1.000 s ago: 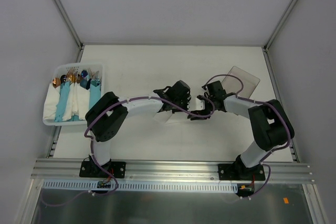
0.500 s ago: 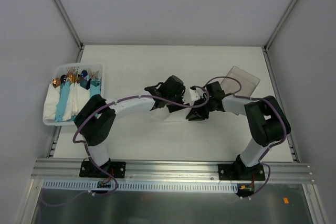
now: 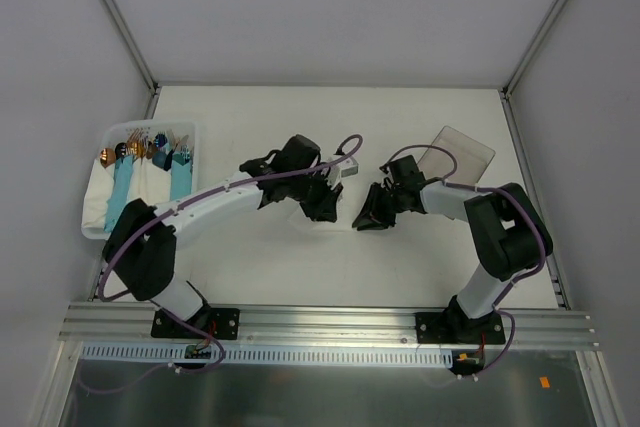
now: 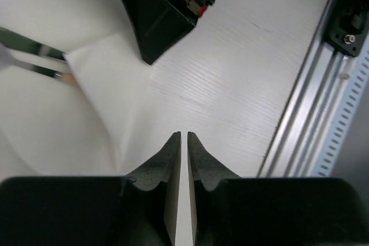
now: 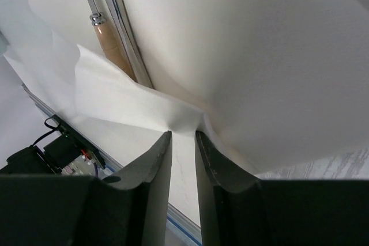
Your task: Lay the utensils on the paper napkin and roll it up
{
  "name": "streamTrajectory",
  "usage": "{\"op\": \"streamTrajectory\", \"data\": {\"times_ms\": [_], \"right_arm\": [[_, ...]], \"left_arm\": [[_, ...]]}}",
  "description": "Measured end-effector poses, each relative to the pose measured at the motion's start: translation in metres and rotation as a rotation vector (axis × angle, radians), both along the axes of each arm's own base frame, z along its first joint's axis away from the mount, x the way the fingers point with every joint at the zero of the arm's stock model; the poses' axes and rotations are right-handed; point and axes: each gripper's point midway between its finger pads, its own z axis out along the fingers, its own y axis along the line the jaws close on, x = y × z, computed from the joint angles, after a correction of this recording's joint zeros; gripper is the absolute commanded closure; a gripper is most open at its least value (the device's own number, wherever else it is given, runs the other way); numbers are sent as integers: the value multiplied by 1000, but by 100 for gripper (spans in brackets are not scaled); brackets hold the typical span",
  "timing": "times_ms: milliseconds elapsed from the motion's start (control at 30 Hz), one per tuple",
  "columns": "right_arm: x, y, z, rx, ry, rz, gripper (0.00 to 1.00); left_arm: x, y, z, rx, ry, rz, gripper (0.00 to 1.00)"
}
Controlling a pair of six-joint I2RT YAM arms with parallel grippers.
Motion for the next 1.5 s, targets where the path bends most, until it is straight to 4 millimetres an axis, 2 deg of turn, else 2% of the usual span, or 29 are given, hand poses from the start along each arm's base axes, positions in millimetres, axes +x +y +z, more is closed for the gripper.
{"op": "streamTrajectory", "data": {"times_ms": [133, 367, 600, 767, 1100, 1267, 1500], "right_arm": [[-1, 1, 0, -20, -9, 5, 74], [-1, 2, 0, -55, -11, 6, 74], [-2, 1, 0, -69, -10, 9, 74], [-2, 0, 1, -73, -6, 12, 74], [-2, -2, 1, -92, 0, 11, 74], [-2, -2, 2, -99, 3, 12, 74], [-3, -3, 2, -107, 4, 20, 74]], "left_arm": [[-20, -1, -37, 47, 212, 20, 94], [-26, -8, -58, 61, 372, 71, 94], [0, -12, -80, 76, 468, 182, 96], [19, 1, -99, 93, 535, 280, 97], [27, 9, -111, 122, 534, 324, 99], [30, 20, -123, 151, 538, 359, 100], [32, 23, -126, 156, 545, 369, 100]]}}
